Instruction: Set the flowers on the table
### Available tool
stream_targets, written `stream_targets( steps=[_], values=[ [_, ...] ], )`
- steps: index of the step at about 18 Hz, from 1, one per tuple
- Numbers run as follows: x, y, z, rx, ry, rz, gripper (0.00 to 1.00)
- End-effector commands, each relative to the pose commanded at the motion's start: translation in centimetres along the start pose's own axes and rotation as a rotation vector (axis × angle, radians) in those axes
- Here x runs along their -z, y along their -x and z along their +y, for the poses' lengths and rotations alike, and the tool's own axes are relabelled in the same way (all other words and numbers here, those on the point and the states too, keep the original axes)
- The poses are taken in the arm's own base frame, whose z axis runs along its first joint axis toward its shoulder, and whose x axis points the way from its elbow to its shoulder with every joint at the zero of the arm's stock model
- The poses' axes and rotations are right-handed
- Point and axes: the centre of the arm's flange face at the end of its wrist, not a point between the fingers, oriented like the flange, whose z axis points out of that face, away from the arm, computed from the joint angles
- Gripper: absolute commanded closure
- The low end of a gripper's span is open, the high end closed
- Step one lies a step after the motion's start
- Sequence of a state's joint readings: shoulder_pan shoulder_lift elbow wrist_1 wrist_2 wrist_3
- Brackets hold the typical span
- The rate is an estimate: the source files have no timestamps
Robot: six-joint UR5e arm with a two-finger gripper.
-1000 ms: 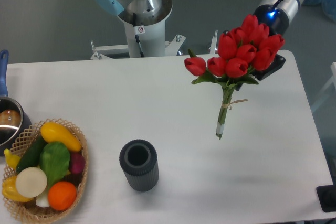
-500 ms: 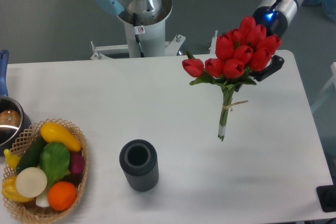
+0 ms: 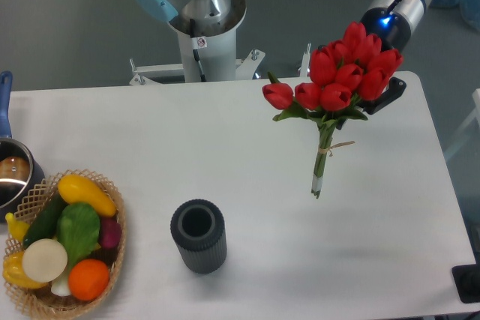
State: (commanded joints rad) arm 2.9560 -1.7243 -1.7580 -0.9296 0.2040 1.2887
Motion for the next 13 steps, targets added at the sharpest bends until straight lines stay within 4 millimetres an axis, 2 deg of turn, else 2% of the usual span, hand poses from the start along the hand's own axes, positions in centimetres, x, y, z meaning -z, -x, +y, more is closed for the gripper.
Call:
stream_targets(
  steps=[2,8,13],
  values=[
    [0.1,-0.8,-1.2,0.004,0.026,-0.01,0.63],
    [0.7,-2.3,-2.0,0.032,0.226,-0.092,0.63],
    [1.1,-2.1,-0.6,0.069,0.365,-0.149,0.63]
  ],
)
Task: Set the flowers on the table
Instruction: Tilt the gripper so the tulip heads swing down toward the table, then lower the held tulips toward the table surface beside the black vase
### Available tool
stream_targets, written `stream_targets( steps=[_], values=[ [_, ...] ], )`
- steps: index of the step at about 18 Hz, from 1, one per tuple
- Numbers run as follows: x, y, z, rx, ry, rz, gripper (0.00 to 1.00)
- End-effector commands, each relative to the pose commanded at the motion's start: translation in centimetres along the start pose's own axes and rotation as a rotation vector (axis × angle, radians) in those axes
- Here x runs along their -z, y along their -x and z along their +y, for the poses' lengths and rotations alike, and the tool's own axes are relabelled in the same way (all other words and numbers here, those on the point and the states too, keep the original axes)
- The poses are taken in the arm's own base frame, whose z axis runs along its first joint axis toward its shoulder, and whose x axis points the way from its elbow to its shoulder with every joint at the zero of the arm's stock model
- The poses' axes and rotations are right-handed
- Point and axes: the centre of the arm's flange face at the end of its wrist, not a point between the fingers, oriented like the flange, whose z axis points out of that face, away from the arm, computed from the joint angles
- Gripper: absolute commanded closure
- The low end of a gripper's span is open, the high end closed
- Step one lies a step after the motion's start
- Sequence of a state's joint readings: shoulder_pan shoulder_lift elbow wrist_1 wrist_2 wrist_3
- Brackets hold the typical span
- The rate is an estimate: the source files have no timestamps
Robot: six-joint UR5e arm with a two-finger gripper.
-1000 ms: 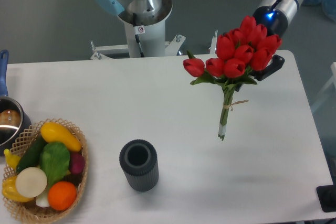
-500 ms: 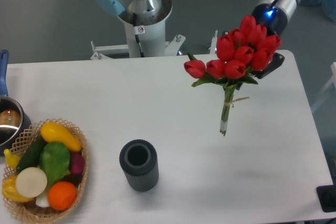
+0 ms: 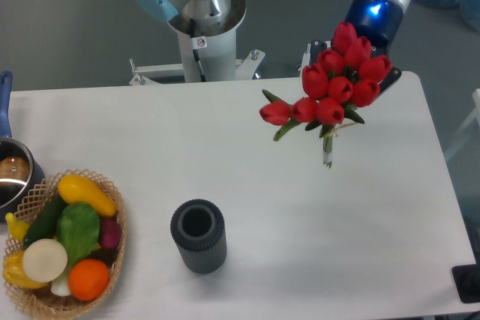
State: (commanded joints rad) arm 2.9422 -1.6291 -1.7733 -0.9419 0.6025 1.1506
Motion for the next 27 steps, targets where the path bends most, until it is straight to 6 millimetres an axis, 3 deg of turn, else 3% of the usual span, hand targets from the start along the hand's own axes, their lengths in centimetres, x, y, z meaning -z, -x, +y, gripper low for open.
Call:
stream_targets(
  steps=[3,6,12,21,27],
  values=[
    [-0.4,0.2,0.9,-0.004,0.124,-0.047,0.63],
    [-3.2,0.0,1.9,-0.012,0.23,-0.035,0.63],
    [-5.7,-0.4,3.9,-0.017,0.421,-0.037,0.63],
    [-8.3,-0.5,7.0,0.08,0.505,0.066,0.62],
    [-8.5,-0.1,8.7,0.095,0.594,0.065,0.62]
  ],
)
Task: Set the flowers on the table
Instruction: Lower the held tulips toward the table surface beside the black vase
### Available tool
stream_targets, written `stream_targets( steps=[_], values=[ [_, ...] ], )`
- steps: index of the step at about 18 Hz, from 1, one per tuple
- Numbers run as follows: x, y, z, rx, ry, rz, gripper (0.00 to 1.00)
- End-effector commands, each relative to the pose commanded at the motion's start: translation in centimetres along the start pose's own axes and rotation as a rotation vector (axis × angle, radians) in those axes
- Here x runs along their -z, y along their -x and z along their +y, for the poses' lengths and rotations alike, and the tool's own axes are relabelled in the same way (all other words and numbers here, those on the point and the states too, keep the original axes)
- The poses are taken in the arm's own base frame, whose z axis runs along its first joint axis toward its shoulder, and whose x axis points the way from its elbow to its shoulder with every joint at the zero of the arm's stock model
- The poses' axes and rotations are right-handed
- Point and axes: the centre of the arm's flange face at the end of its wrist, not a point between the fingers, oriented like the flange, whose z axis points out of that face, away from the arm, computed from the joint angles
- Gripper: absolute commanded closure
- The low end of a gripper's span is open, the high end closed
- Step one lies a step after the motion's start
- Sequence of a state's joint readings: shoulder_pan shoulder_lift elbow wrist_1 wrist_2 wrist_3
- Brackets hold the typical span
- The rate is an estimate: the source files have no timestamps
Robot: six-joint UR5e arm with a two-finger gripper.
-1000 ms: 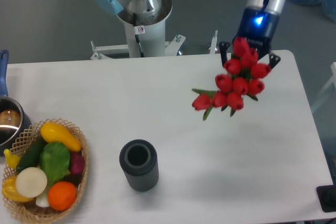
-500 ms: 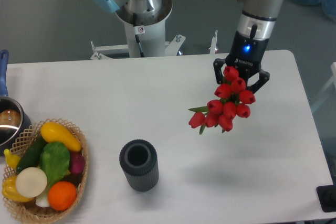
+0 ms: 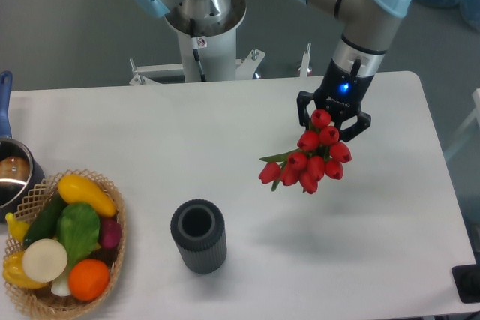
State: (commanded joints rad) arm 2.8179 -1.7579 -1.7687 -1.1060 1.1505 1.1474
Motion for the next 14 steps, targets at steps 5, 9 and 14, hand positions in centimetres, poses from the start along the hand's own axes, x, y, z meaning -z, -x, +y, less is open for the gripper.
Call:
stream_targets(
  steps=[5,9,14],
  values=[
    [-1.1,0.7,0.4,0.012,0.012,0.015,0.62],
    [-2.6,1.7,1.1,0.019,0.06,0.022,0.62],
    [-3.7,2.2,1.7,0.02,0.117,0.018,0.62]
  ],
)
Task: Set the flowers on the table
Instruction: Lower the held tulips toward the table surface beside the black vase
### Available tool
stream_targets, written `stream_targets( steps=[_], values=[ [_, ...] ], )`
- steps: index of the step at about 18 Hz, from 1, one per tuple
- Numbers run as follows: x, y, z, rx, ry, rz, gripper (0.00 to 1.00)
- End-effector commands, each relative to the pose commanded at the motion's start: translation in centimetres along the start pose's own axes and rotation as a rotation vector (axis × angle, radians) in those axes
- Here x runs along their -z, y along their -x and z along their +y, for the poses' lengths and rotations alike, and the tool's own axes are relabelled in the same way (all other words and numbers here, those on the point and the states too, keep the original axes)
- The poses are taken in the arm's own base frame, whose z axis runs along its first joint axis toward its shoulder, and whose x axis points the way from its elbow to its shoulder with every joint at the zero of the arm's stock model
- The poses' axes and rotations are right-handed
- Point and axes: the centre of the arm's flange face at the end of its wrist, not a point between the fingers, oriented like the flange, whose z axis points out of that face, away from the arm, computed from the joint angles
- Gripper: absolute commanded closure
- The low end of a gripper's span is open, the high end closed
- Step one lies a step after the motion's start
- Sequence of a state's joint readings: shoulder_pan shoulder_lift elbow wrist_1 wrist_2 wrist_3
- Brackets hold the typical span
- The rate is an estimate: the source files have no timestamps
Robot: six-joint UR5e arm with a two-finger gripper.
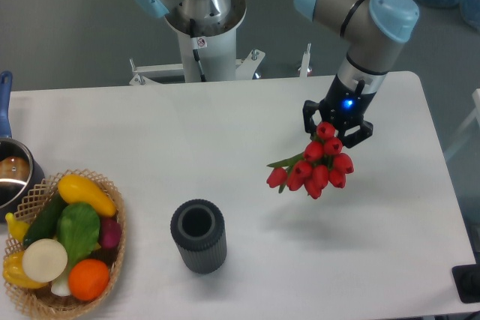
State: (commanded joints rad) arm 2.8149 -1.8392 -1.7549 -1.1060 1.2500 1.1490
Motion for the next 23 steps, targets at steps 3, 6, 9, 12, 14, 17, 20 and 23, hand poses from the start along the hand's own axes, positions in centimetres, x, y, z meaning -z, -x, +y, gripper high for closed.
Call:
stream_targets(
  steps=[3,6,9,12,14,17,20,23],
  values=[
    [-0.7,0.1,0.0,-0.004,0.023,0.003,0.62],
    [-1.2,0.2,0.4,-0.009,0.075,-0.009,0.62],
    [-2.5,-0.2,-0.1,-0.029,0.12,-0.006,0.62],
    [-3.4,0.0,0.1,-0.032,0.154,-0.004,0.62],
    [-3.8,-0.2,-0.2,-0.04,0.157,0.0,0.62],
    [-4.1,-0.1,-0.1,-0.04,0.16,0.006,0.62],
    [-5.1,0.1,0.1,-0.036,0.167,0.021,0.62],
    [-5.7,0.1,0.2,-0.035,0.172,0.031,0.62]
  ],
)
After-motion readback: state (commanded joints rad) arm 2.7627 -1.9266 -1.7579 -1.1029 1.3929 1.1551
